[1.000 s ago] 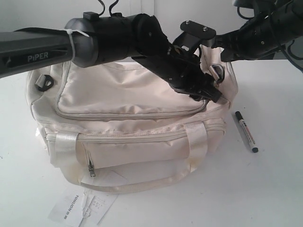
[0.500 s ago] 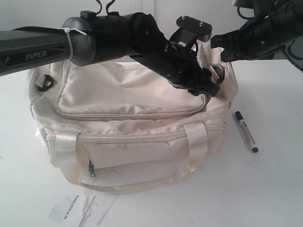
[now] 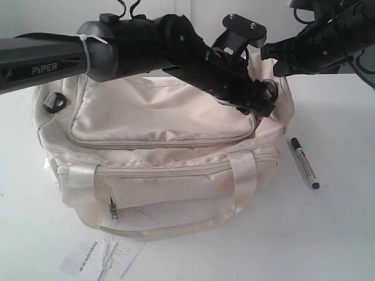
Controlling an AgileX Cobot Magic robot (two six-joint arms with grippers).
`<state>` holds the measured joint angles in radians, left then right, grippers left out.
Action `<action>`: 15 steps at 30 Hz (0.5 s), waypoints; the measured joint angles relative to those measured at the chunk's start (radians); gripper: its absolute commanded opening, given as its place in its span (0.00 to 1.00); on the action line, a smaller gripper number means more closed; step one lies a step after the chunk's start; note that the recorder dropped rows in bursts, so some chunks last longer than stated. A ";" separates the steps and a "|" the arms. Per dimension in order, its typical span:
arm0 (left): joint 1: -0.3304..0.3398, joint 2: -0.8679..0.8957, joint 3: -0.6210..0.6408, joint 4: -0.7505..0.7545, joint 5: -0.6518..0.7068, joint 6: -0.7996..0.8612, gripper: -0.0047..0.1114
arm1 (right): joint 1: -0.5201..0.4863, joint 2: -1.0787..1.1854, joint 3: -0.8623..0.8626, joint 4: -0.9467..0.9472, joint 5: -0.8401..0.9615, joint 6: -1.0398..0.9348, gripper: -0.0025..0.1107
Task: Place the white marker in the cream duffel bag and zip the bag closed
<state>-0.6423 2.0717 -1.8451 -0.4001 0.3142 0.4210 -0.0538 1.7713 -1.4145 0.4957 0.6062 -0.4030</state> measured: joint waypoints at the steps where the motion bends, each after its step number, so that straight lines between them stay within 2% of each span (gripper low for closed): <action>1: 0.000 0.000 0.000 -0.006 -0.013 0.002 0.55 | 0.000 0.000 0.000 0.000 0.000 0.000 0.02; 6: 0.000 0.000 0.000 -0.029 -0.038 0.002 0.55 | 0.000 0.000 0.000 0.000 0.000 0.000 0.02; 15: 0.000 0.000 0.000 -0.054 0.001 0.002 0.55 | 0.000 0.000 0.000 0.000 0.000 0.000 0.02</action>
<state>-0.6423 2.0717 -1.8451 -0.4546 0.3149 0.4225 -0.0538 1.7713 -1.4145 0.4957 0.6062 -0.4030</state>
